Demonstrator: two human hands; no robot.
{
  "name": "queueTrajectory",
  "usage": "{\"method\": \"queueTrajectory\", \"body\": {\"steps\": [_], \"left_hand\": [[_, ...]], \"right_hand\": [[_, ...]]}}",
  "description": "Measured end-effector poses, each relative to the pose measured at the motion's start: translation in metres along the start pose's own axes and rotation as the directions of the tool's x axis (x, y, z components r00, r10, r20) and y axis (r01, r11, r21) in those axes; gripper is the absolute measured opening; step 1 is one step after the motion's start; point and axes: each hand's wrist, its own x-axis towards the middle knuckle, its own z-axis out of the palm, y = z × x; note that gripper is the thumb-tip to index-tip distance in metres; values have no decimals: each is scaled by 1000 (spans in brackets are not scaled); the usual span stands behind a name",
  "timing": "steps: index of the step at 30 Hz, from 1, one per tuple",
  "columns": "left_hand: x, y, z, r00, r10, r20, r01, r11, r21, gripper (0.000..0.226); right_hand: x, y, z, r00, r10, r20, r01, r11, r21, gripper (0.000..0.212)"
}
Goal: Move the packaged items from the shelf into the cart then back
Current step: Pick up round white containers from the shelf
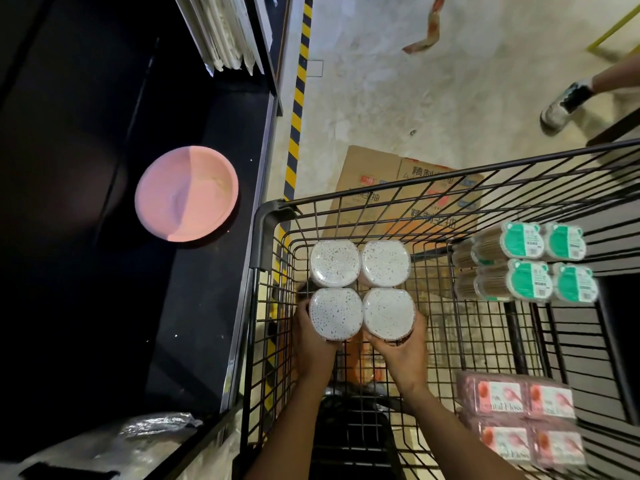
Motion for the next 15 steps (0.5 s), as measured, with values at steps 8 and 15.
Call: {"method": "queueTrajectory", "body": {"steps": [8, 15], "left_hand": [[-39, 23, -17, 995, 102, -5, -100, 989, 106, 96], [-92, 73, -49, 957, 291, 9, -289, 942, 169, 68]], "right_hand": [[-16, -20, -15, 989, 147, 3, -144, 974, -175, 92], [-58, -85, -51, 992, -95, 79, 114, 953, -281, 51]]}}
